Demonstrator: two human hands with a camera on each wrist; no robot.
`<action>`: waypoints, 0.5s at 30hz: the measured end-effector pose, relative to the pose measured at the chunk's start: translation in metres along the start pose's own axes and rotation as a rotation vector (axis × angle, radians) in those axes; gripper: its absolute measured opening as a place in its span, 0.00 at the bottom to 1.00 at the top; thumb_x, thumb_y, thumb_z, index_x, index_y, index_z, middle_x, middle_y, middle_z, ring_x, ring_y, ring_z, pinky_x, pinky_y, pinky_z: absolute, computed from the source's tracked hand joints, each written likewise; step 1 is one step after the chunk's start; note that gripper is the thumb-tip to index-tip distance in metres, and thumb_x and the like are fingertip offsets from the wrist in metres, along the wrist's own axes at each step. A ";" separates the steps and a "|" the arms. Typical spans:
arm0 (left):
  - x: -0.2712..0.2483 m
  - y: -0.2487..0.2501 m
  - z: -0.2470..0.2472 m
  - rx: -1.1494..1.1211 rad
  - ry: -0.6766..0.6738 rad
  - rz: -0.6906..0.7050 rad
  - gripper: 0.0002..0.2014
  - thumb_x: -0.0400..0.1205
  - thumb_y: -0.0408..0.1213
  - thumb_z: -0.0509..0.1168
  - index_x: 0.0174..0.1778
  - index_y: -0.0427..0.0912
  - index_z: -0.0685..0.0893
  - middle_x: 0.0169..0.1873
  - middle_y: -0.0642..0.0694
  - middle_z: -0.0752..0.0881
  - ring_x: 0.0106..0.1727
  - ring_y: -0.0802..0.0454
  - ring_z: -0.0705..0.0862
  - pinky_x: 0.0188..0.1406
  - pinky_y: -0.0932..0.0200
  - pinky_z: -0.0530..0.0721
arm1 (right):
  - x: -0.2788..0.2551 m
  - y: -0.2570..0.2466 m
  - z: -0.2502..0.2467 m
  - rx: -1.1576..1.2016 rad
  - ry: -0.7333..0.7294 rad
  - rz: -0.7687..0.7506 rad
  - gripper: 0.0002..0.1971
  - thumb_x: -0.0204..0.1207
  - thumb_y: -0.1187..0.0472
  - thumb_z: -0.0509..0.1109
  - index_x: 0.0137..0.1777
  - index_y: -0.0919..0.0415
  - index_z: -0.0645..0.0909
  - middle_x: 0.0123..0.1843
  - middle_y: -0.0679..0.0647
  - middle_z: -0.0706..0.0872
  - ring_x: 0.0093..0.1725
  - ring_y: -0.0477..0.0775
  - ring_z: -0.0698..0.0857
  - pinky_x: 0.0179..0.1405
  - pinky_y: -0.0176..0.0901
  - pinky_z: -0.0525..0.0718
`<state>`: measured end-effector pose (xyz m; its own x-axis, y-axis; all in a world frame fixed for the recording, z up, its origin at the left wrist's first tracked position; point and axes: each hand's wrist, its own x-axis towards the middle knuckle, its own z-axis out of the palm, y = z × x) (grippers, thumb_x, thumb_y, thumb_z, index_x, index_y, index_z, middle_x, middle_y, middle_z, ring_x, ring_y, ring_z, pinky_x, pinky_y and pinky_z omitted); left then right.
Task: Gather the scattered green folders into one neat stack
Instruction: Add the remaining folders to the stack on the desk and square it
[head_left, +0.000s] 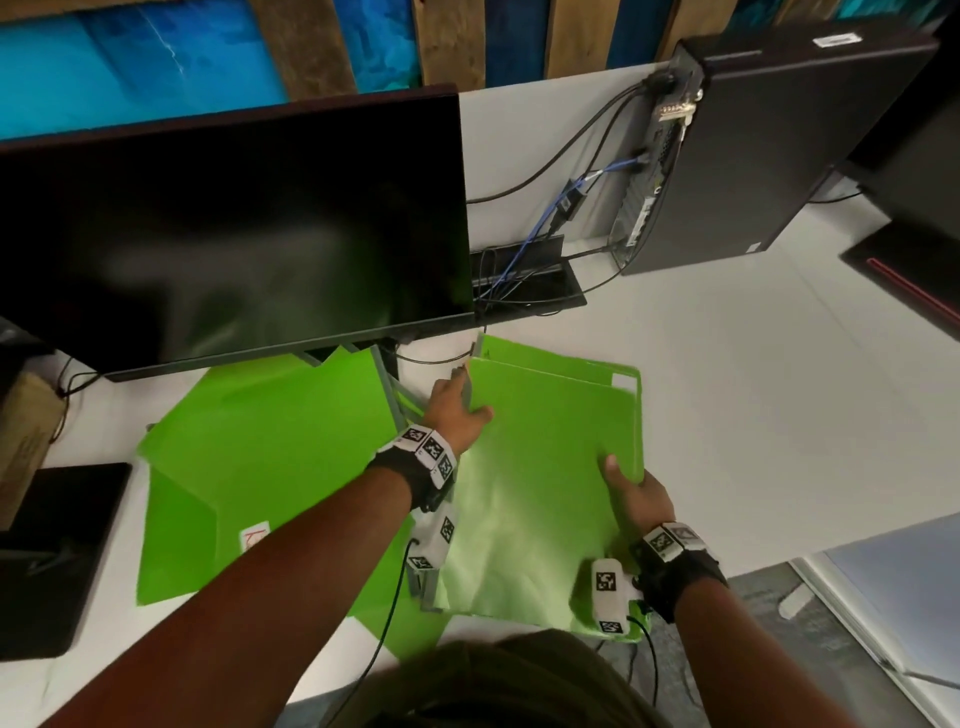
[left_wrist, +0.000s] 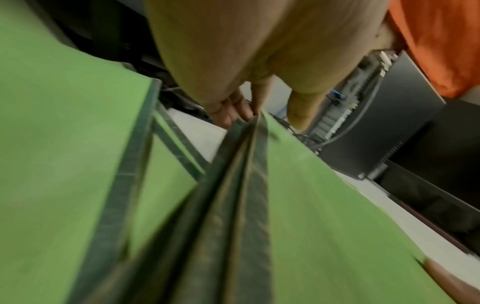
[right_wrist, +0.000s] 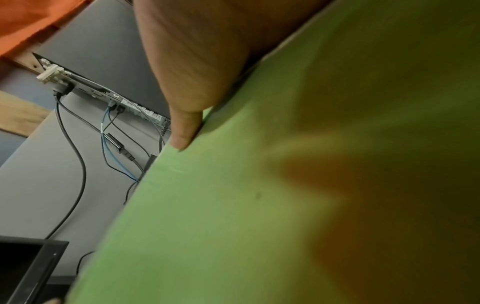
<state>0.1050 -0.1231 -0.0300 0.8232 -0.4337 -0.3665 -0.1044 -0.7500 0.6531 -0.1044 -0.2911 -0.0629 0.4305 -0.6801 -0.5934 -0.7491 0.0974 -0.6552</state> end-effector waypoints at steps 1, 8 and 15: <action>-0.004 -0.002 -0.002 0.011 -0.007 0.023 0.36 0.79 0.45 0.69 0.82 0.44 0.61 0.71 0.40 0.69 0.74 0.41 0.71 0.74 0.55 0.68 | 0.001 0.000 0.000 0.000 0.008 -0.001 0.29 0.75 0.36 0.65 0.65 0.57 0.82 0.53 0.57 0.86 0.48 0.57 0.81 0.50 0.43 0.76; -0.032 -0.110 -0.068 0.253 0.089 0.062 0.34 0.76 0.38 0.73 0.78 0.50 0.69 0.77 0.41 0.67 0.78 0.39 0.66 0.79 0.49 0.63 | 0.010 -0.007 0.000 -0.054 0.033 0.007 0.30 0.74 0.37 0.67 0.61 0.63 0.84 0.50 0.63 0.87 0.43 0.59 0.80 0.45 0.43 0.74; -0.062 -0.134 -0.095 1.184 -0.517 0.720 0.51 0.77 0.21 0.60 0.77 0.61 0.29 0.80 0.52 0.30 0.81 0.45 0.31 0.81 0.37 0.42 | 0.009 -0.011 0.000 -0.080 0.044 0.019 0.32 0.73 0.36 0.67 0.62 0.66 0.83 0.59 0.68 0.86 0.45 0.59 0.79 0.47 0.44 0.73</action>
<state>0.1211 0.0517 -0.0320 0.1390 -0.8158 -0.5614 -0.9880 -0.1526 -0.0230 -0.0922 -0.2987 -0.0610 0.3951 -0.7098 -0.5832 -0.7952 0.0535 -0.6040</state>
